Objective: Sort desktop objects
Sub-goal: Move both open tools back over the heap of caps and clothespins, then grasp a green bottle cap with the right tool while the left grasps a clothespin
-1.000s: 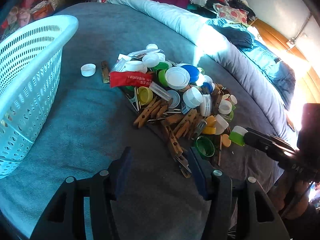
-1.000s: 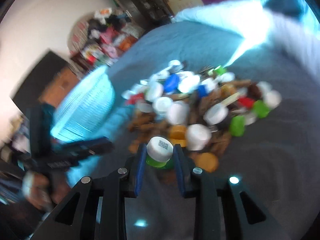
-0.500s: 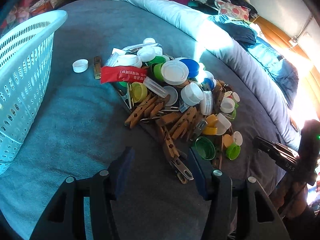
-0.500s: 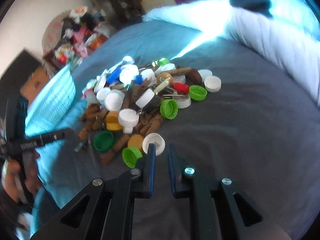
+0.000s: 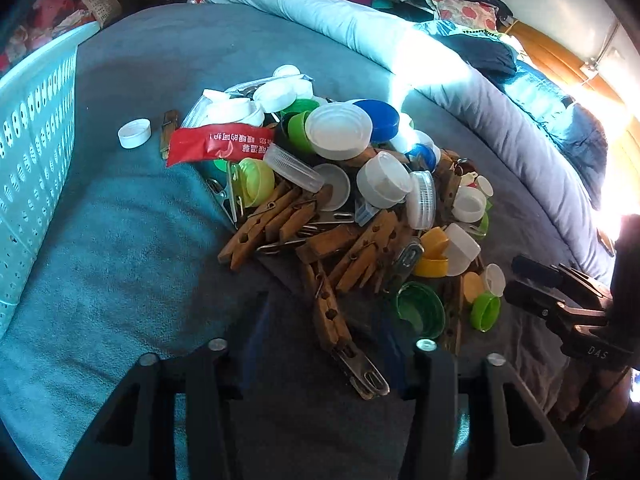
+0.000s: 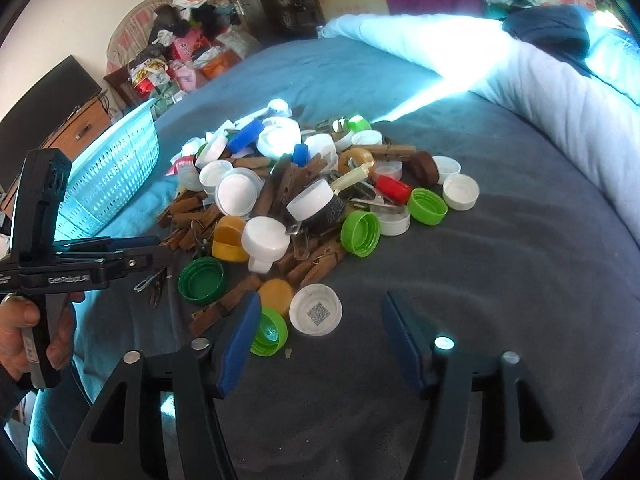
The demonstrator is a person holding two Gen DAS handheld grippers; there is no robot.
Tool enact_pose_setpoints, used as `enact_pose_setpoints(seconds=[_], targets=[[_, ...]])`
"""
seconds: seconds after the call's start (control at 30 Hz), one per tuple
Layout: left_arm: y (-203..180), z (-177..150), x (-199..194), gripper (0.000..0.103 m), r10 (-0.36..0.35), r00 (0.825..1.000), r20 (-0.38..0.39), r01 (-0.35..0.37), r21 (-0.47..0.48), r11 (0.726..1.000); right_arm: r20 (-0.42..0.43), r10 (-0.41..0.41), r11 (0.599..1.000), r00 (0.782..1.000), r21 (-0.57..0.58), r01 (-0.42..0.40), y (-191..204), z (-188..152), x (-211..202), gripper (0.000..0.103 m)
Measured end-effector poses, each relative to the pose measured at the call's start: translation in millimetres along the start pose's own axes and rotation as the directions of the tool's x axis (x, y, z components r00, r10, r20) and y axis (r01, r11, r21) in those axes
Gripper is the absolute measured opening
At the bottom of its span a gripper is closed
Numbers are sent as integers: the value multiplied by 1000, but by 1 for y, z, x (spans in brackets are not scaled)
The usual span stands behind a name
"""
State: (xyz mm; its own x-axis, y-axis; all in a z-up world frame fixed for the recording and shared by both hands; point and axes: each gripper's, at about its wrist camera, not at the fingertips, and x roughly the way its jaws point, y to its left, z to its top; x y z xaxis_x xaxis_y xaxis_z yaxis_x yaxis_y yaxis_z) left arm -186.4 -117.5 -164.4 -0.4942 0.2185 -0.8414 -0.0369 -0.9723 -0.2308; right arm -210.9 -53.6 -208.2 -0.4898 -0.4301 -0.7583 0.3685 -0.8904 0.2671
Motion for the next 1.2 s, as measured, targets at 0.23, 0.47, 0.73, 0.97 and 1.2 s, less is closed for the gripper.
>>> enact_pose_setpoints(seconds=[0.23, 0.47, 0.73, 0.97, 1.2], targets=[[-6, 0, -18, 13, 39, 997, 61, -41, 22, 999, -7, 17, 1000, 1000, 13, -17, 0, -2, 2, 53], [-4, -2, -37, 13, 57, 995, 83, -59, 20, 998, -24, 0, 1000, 1000, 6, 0, 7, -1, 9, 44], [-11, 2, -26, 13, 39, 997, 60, -41, 21, 999, -40, -32, 999, 999, 17, 32, 7, -1, 18, 35], [-10, 4, -29, 13, 37, 997, 71, -38, 14, 999, 25, -29, 998, 999, 62, 27, -2, 3, -13, 34], [-10, 3, -31, 13, 35, 997, 73, -36, 6, 999, 30, -118, 992, 993, 41, 117, -7, -11, -22, 47]])
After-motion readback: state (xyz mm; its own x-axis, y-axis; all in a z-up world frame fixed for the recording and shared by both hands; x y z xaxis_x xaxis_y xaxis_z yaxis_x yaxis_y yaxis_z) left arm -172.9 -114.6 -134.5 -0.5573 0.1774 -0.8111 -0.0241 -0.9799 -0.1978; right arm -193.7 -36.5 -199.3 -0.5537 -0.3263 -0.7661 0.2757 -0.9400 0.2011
